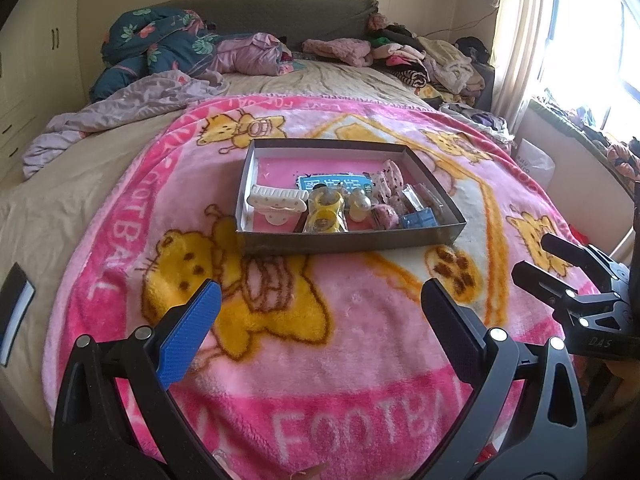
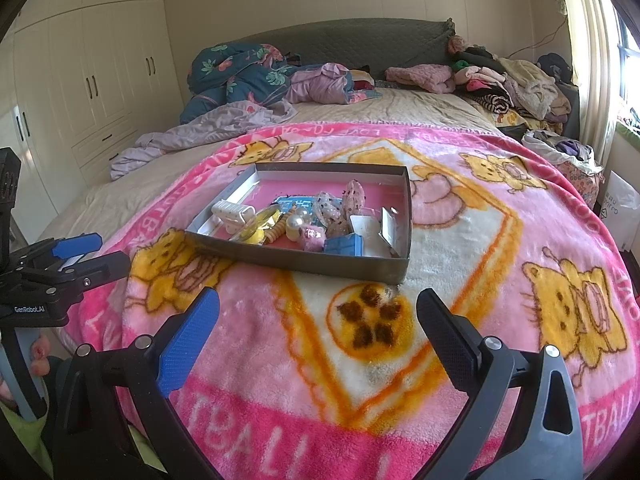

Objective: Organize jewelry

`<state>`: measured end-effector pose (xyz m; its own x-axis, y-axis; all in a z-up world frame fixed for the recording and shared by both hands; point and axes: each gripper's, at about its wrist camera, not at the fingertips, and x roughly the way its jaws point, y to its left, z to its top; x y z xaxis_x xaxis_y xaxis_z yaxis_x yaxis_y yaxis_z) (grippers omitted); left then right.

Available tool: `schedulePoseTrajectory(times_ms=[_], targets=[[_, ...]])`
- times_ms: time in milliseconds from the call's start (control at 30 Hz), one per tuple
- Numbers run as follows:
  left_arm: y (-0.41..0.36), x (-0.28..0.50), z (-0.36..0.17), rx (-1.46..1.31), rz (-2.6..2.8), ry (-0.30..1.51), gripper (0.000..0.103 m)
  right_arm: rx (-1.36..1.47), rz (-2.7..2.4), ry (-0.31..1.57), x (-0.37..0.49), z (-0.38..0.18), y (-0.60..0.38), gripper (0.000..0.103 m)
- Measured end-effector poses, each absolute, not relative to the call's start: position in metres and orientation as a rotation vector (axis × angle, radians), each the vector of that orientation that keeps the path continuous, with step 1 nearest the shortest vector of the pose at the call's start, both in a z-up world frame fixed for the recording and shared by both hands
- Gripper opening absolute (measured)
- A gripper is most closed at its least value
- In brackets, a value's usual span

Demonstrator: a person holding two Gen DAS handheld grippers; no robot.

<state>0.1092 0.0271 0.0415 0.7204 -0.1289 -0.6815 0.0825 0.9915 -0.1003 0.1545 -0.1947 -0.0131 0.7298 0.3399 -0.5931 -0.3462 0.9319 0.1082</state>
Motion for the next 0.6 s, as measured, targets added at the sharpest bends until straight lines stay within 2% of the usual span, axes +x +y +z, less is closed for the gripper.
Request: schedulePoseTrajectory(times_ms=[600], targets=[[0.0267,0.11,0.0404,-0.052,-0.105,0.761,0.092,-0.011,0.377,0.652,0.1554,-0.0134,-0.1944,0.096]])
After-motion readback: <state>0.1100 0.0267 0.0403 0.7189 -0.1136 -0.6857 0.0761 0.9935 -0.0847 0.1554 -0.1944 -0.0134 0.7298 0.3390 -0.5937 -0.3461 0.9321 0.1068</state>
